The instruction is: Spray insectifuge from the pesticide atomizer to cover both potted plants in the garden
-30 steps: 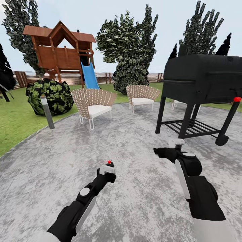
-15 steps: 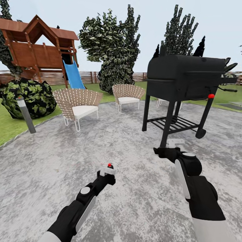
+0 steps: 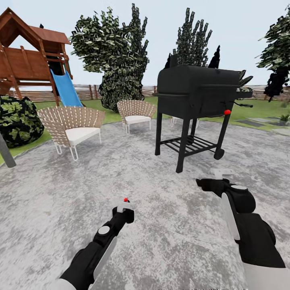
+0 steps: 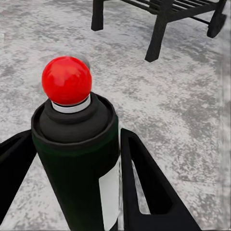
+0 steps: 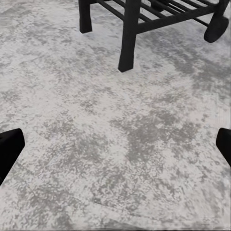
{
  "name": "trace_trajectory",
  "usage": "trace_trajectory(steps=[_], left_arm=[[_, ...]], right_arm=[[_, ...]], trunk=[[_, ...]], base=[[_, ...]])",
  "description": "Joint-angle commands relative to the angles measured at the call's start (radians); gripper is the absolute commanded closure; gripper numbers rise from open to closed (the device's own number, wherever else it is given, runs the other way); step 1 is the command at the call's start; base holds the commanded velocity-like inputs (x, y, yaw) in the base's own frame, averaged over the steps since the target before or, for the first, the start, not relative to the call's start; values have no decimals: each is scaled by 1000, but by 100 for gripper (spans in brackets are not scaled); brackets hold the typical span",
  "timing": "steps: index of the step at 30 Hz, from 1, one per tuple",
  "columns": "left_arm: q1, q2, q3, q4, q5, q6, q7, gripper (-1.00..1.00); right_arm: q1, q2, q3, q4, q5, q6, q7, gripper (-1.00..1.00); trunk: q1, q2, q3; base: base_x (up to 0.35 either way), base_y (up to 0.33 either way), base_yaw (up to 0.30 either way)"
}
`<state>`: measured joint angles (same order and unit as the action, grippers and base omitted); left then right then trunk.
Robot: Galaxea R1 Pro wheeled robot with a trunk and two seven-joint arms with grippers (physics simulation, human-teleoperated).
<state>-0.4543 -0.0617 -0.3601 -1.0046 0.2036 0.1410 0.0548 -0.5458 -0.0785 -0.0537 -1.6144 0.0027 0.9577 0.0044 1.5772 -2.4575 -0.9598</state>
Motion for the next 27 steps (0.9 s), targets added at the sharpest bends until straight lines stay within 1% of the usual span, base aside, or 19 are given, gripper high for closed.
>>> trace_trajectory(steps=[1, 2, 3, 4, 5, 6, 7, 8, 9, 12, 13, 15, 19, 25, 27], left_arm=[[5, -6, -29, 4, 13, 4, 11, 100], [14, -8, -43, 10, 20, 3, 12, 100], [21, -8, -44, 11, 27, 3, 13, 100], [27, -7, -43, 12, 36, 2, 14, 100], [39, -6, -36, 13, 54, -1, 18, 100], [45, -6, -33, 12, 60, -2, 18, 100], [55, -5, -28, 9, 69, -9, 19, 100], [60, -5, -26, 8, 71, -15, 20, 100], [68, -5, -24, 10, 75, -33, 18, 100], [75, -5, -25, 9, 80, -69, 12, 100], [78, -5, -27, 7, 82, -89, 8, 100], [82, -6, -31, 8, 84, -113, 4, 100], [83, -15, -34, 14, 84, -122, 2, 100], [83, -19, -37, 9, 84, -115, -4, 100], [83, -21, -48, 6, 84, -109, -9, 100]], right_arm=[[1, -9, -4, -1, -1, 5, 1, -100], [7, -17, -6, -1, -1, 5, 2, -100], [12, -22, -7, -1, -1, 5, 2, -100], [17, -27, -8, -1, -1, 5, 2, -100], [26, -39, -8, -1, -2, 5, 4, -100], [30, -47, -7, -1, -2, 4, 7, -100], [35, -65, -8, -1, -2, 3, 25, -100], [36, -75, -9, -1, -2, 2, 43, -100], [35, -102, -15, -1, -2, 1, 98, -100], [35, -153, -39, -1, -2, 0, 213, -100], [35, -189, -61, -1, -2, -1, 301, -100], [34, -233, -89, -1, -1, -3, 416, -100], [33, -246, -100, -1, -1, -7, 458, -100], [31, -248, -104, -1, -1, -8, 468, -100], [31, -249, -104, -1, -1, -8, 468, -100]], trunk=[[0, 0, -1], [0, 0, -2], [0, 0, -2], [0, 0, -3], [0, 0, -3], [0, 0, -4], [0, 0, -4], [0, 0, -4], [0, 0, -5], [0, 0, -6], [0, 0, -7], [0, 0, -8], [0, 0, -10], [0, 0, -14], [0, 0, -15]], base=[[0, 0, -275], [0, 0, -275], [0, 0, -275], [0, 0, -275], [0, 0, -275], [0, 0, -275], [0, 0, -275], [0, 0, -275], [0, 0, -275], [0, 0, -275], [0, 0, -275], [0, 0, -275], [0, 0, -275], [0, 0, -275], [0, 0, -275]])
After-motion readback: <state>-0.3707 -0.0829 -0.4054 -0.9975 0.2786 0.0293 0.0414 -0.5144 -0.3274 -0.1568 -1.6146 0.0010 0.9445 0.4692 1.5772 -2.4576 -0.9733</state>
